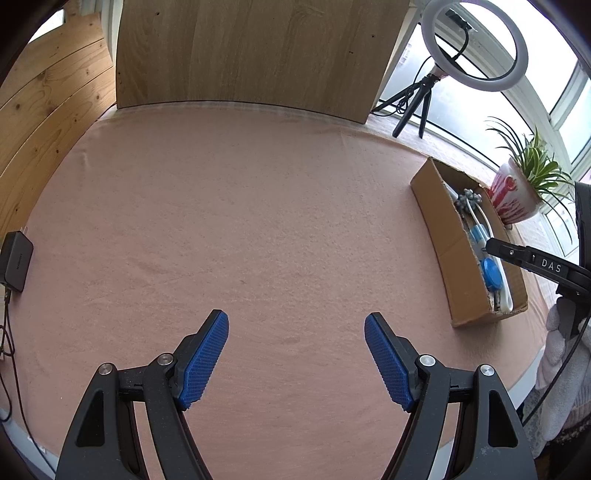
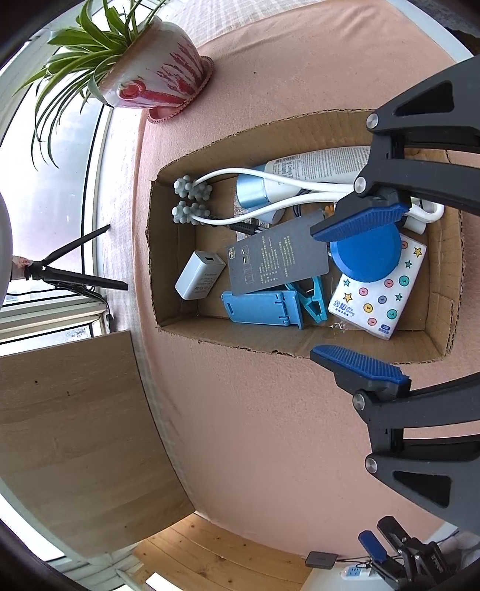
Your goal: Organize objects
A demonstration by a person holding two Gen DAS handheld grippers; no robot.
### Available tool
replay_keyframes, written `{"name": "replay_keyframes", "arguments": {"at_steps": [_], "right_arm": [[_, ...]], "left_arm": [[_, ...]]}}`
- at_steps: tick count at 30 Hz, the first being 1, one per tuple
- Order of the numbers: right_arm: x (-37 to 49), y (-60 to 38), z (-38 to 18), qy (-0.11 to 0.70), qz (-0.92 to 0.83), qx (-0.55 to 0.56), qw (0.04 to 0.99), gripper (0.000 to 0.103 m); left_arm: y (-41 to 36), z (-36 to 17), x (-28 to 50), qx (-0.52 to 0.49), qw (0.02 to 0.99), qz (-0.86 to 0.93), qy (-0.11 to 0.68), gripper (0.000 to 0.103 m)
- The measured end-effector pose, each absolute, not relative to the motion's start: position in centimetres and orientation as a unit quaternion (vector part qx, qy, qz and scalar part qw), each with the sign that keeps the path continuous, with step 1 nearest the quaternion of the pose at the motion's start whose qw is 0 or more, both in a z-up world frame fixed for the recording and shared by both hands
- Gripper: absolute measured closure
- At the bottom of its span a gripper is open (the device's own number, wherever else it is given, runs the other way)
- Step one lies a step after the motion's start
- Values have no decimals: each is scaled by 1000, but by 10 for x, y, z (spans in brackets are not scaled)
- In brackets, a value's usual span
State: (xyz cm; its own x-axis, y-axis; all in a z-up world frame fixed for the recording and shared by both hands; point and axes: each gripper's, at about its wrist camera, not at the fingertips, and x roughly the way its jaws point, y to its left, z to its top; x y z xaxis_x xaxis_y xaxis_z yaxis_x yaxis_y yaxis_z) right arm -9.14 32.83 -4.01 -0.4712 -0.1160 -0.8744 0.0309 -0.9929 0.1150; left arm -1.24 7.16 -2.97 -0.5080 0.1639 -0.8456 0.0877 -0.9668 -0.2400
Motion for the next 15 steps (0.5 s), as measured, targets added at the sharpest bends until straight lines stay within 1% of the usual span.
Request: {"name": "replay_keyframes", "arguments": {"at_steps": [15], "right_arm": [[-43, 260, -26, -34, -859, 499, 108, 48]], "left_arm": [[48, -5, 0, -474, -1, 875, -98, 24]]}}
